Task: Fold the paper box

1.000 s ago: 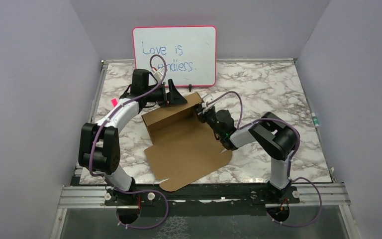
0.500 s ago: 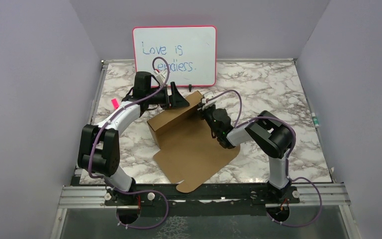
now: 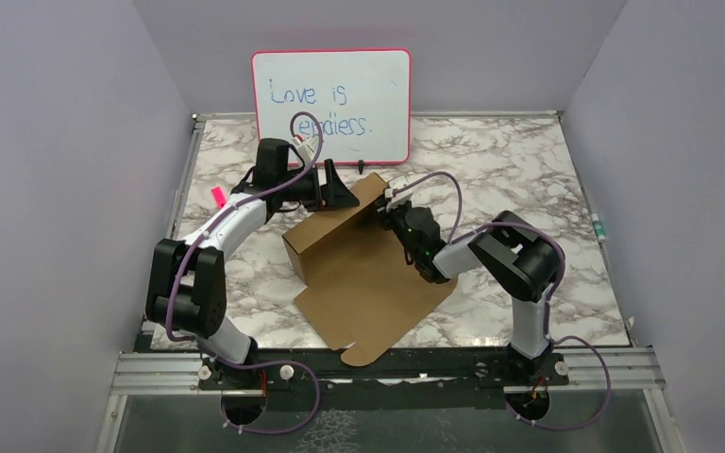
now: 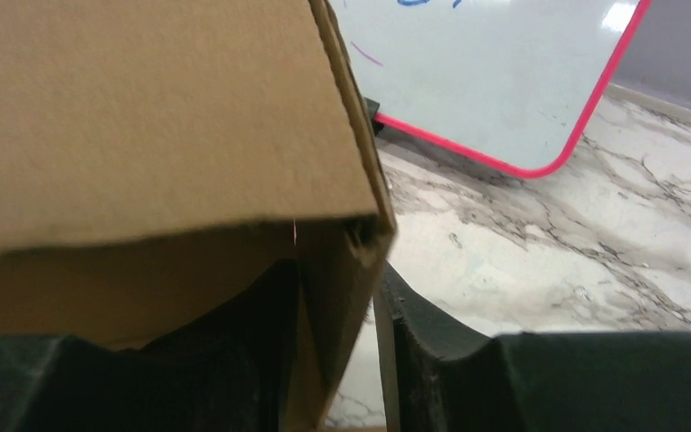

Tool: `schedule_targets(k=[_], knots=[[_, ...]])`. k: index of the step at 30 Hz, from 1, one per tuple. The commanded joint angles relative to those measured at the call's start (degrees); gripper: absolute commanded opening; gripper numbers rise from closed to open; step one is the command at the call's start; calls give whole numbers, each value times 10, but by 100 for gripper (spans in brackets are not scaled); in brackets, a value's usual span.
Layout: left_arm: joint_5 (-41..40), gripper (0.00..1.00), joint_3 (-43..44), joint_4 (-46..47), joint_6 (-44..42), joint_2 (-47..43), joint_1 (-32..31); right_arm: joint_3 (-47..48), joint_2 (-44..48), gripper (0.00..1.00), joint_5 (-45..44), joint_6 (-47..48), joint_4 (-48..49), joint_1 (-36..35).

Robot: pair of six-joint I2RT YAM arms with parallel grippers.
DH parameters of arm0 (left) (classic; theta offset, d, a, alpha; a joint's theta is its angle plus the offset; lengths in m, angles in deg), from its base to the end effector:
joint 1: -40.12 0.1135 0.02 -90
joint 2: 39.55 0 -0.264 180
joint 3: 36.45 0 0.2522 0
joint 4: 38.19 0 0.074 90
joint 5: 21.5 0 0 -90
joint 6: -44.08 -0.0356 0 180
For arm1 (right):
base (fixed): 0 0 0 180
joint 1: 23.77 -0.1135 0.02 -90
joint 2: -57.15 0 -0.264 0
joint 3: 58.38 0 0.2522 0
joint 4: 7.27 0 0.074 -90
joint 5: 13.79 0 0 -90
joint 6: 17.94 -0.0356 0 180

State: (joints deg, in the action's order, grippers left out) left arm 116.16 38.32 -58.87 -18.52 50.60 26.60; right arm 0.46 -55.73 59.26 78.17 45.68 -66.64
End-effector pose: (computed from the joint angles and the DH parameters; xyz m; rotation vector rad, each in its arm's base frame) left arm 0.3274 -0.1058 0.2529 0.2255 2.2488 -1.3047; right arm 0.2847 0.2501 0.1505 -0.4443 1.5321 0.2651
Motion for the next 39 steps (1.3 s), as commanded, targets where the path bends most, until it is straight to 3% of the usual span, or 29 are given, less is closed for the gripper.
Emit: schedule_targets(k=[1, 11, 15, 27, 34, 39], knots=[[-17, 80, 4, -44, -18, -13, -5, -45, 39, 43, 31, 16, -7, 6], [-9, 80, 4, -45, -18, -9, -5, -36, 13, 40, 58, 36, 20, 6], [-9, 80, 3, -45, -18, -10, -5, -8, -6, 34, 54, 34, 8, 6], [10, 80, 3, -42, -14, -21, -5, 16, -11, 12, -101, 63, -43, 5], [7, 80, 2, -40, -10, -19, -5, -31, 46, 33, 3, 23, 0, 5], [10, 80, 0, -38, -10, -16, -5, -54, 59, 37, 28, 15, 108, 5]])
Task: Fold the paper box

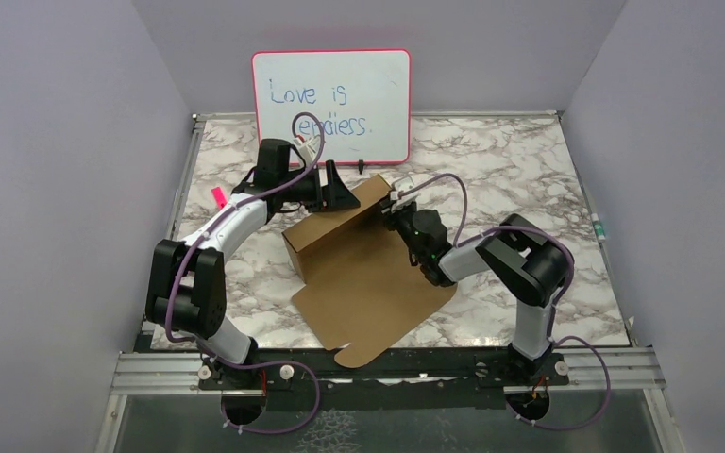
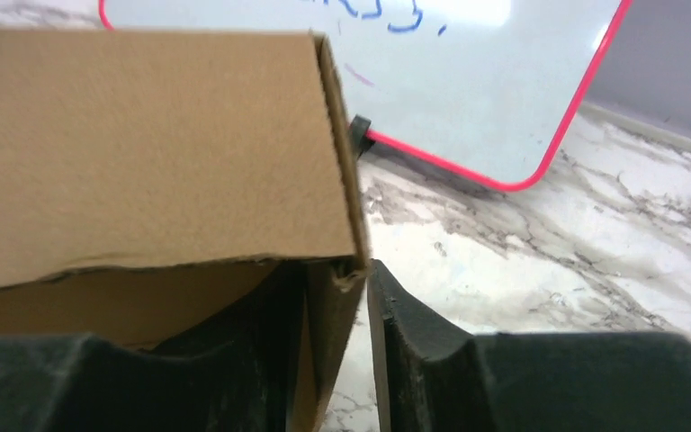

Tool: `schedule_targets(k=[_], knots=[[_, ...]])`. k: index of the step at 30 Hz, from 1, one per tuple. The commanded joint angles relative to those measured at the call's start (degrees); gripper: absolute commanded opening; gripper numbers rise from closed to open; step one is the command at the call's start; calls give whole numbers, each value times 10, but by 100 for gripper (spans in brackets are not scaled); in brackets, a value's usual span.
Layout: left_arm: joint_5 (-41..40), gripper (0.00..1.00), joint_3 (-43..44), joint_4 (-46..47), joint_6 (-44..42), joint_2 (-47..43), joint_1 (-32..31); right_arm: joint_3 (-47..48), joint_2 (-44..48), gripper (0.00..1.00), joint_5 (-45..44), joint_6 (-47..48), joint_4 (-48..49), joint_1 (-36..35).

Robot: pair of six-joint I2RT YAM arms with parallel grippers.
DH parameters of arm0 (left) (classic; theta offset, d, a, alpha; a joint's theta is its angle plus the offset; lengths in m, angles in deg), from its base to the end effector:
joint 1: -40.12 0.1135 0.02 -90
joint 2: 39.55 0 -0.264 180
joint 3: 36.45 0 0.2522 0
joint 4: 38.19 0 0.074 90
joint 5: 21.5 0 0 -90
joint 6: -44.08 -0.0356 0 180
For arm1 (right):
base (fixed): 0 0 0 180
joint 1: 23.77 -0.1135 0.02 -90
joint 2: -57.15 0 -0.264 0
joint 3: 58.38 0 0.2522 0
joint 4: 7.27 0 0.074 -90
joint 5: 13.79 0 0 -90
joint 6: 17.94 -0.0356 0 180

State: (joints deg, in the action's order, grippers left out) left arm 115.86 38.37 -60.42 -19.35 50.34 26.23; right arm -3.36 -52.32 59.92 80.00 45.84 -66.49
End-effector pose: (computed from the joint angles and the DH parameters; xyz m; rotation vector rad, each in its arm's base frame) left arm 0.3248 -0.1073 0.2525 0.2348 2.2662 -1.2975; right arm 0.2733 0.2388 0.1547 -0.4773 1.5257 0.2460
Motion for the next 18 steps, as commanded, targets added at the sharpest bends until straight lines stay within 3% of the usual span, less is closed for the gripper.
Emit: schedule_targets(k=[1, 9, 18], knots=[[13, 80, -1, -23, -1, -12, -1, -19, 25, 38, 22, -4, 127, 4], [13, 80, -1, -23, 0, -11, -1, -23, 4, 43, 32, -9, 217, 4], [16, 79, -3, -20, 1, -13, -4, -5, -33, 25, -28, 5, 263, 4]])
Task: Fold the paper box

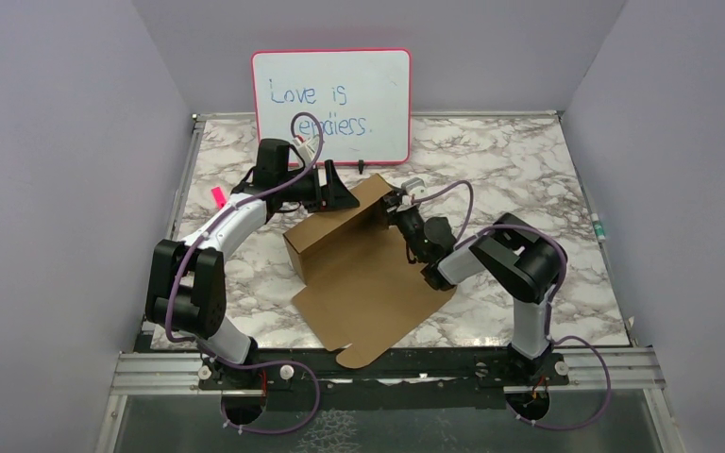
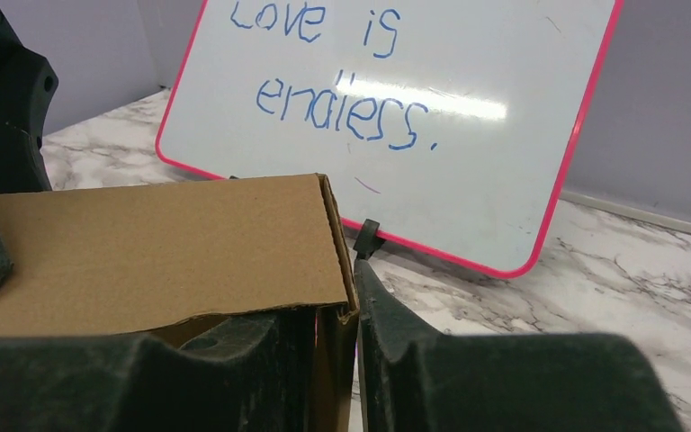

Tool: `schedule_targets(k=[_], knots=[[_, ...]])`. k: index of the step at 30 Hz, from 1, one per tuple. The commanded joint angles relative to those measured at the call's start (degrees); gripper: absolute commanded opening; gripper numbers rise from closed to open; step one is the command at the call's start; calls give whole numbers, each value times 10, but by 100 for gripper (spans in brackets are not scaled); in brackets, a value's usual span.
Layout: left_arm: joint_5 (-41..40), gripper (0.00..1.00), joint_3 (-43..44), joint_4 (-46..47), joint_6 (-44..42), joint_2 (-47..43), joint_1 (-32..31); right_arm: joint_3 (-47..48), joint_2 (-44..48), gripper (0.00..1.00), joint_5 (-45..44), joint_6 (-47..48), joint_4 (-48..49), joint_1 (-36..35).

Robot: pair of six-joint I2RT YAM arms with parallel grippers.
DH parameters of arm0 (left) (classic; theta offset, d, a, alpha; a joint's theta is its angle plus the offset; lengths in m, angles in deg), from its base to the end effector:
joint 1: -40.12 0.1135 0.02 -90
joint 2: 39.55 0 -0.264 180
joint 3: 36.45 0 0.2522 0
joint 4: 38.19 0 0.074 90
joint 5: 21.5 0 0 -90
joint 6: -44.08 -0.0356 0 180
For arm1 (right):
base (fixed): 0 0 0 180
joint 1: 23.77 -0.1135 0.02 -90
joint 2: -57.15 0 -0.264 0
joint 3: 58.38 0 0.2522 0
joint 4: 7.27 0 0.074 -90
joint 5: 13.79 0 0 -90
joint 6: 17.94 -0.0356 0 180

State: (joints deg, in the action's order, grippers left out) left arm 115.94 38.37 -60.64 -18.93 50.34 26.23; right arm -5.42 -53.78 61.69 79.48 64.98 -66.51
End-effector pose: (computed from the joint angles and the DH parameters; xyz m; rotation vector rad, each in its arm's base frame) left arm 0.3245 -0.1073 0.2522 0.2257 2.2726 -1.3032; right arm 0.2654 0.2331 0.1730 -0.3638 1.2878 0.3551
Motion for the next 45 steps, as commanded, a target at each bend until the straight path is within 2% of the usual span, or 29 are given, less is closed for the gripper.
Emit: schedule_targets(k=[1, 9, 16, 20, 26, 29, 34, 38, 40, 45], knots=[[17, 78, -3, -17, -4, -14, -5, 17, -22, 23, -56, 18, 74, 4], [19, 78, -3, -16, -5, -19, -11, 36, -53, 14, -161, 112, 81, -14], [6, 78, -4, -19, -8, -18, -11, -25, -1, 38, -88, 48, 10, -15], [6, 78, -4, -19, -8, -19, -11, -45, 3, 40, -64, 30, -11, -15], [8, 78, -3, -19, -8, -19, -11, -20, -13, 41, -47, 23, -70, -15], [9, 78, -3, -19, -9, -21, -11, 1, -17, 37, -60, 26, -105, -15], [12, 78, -3, -19, -8, -26, -11, 10, -21, 20, -106, 37, -109, -15], [9, 78, -4, -20, -9, -30, -11, 13, -23, 18, -102, 44, -104, -15], [6, 79, -4, -19, -9, -32, -11, 11, -18, 22, -86, 47, -106, -15], [-37, 81, 11, -48, -32, -50, -12, -17, 58, 42, -52, 13, -156, -15]])
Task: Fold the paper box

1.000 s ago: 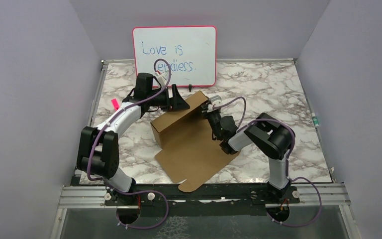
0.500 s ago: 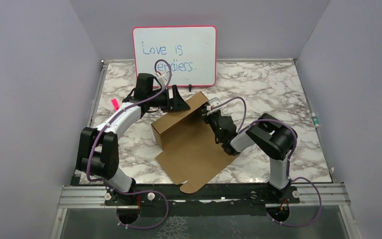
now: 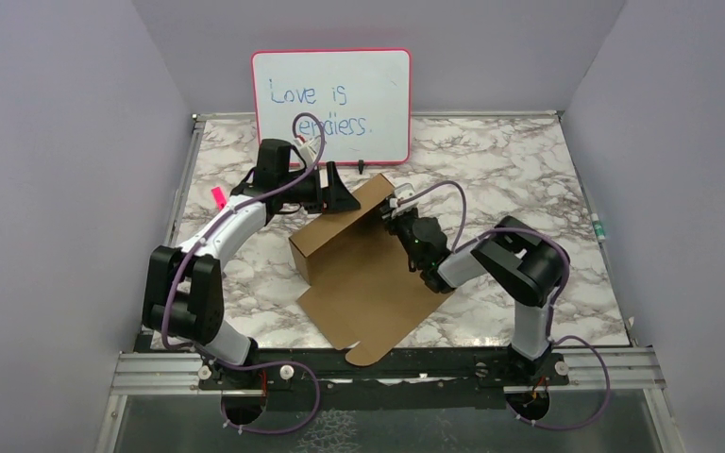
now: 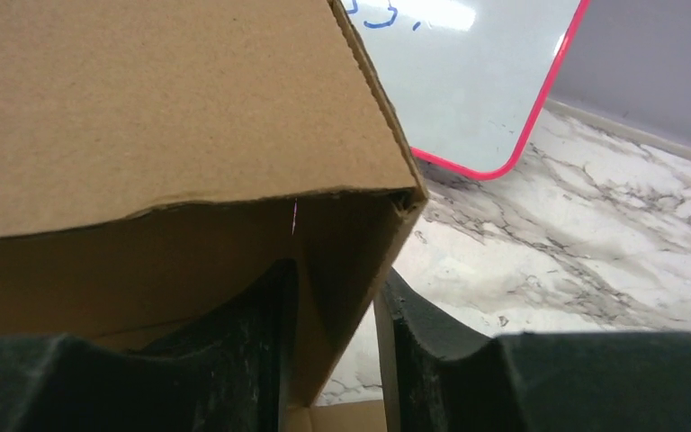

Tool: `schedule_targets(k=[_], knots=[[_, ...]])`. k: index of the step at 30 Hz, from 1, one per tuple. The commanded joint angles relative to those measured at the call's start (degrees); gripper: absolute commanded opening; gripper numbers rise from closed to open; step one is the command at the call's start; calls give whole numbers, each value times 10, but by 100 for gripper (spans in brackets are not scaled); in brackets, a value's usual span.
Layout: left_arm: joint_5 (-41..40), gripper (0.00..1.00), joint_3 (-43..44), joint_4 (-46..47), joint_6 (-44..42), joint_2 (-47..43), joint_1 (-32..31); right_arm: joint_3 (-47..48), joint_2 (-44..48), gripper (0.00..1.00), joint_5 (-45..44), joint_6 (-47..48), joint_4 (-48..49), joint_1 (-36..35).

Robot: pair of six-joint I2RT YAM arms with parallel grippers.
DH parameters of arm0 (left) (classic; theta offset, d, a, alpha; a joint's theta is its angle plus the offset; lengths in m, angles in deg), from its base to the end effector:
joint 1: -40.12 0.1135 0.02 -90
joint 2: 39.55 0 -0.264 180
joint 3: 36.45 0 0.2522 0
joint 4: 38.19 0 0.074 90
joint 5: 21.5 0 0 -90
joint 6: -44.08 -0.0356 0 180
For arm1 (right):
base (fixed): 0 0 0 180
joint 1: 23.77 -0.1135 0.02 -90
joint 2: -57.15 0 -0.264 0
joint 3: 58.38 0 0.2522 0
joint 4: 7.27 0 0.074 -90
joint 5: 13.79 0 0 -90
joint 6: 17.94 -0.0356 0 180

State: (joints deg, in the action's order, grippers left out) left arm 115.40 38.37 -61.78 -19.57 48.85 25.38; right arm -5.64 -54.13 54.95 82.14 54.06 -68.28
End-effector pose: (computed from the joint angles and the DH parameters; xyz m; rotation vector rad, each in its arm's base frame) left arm 0.3185 -0.1107 0.2588 0.2524 2.2660 -1.2939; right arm 0.2618 0.2393 0.1496 -0.4251 1.4683 0.1972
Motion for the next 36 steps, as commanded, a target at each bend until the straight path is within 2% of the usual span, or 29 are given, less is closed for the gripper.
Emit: schedule_targets(k=[1, 6, 9, 13, 21, 29, 36], knots=[[-45, 82, 14, -43, -33, -42, -3, -22, 84, 45, 18, -23, -65, 2], [-114, 84, 25, -69, -52, -89, -4, -63, 201, 59, 16, -76, -200, 3], [-199, 84, 34, -105, -75, -134, -19, -90, 282, 67, 0, -119, -286, 3], [-351, 84, 37, -144, -111, -193, -73, -125, 396, 75, -22, -183, -395, 3], [-554, 84, 48, -196, -175, -239, -216, -191, 623, 84, -71, -266, -555, 3], [-771, 84, 87, -229, -250, -170, -391, -238, 812, 87, -103, -274, -665, 2], [-937, 84, 144, -267, -282, -51, -440, -280, 924, 87, -128, -269, -678, 3]])
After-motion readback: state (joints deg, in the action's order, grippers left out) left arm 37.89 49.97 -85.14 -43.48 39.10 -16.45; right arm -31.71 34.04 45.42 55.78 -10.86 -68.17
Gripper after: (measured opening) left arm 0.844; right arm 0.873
